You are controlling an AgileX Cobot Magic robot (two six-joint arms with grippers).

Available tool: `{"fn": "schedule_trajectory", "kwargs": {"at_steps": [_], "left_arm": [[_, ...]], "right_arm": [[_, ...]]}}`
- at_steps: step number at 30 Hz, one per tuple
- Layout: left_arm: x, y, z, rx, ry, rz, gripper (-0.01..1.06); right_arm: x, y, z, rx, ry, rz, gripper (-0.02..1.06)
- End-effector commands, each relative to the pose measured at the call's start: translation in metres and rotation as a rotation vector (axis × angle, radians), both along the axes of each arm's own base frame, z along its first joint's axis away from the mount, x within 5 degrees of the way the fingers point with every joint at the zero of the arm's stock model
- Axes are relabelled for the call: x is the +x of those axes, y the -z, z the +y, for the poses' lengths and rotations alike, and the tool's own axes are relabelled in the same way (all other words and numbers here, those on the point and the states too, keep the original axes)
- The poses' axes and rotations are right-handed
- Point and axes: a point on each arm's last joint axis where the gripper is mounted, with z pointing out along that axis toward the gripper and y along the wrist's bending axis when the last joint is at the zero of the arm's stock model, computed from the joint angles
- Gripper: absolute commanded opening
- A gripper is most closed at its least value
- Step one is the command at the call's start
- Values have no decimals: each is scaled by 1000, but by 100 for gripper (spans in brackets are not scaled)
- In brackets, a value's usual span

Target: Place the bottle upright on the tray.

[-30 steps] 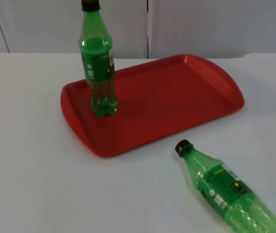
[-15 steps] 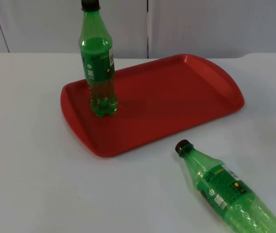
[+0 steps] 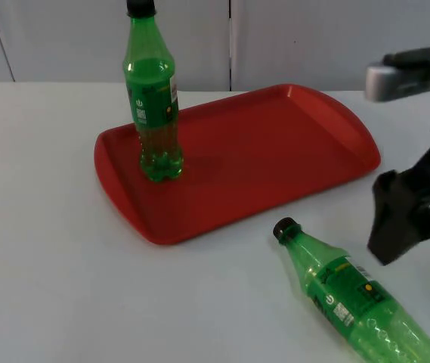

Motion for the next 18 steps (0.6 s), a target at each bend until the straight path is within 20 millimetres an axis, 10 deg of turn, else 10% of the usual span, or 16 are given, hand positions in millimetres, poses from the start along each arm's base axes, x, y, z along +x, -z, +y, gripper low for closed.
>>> {"fn": "schedule_trajectory", "kwargs": {"at_steps": [1,18], "left_arm": [[0,0,-1,-7,9,-7,105],[0,0,-1,-7,9,-7,105]], "right_arm": [[4,4,9,-2,-8,-18,101],[13,31,46,-55,34,-23,101]]}}
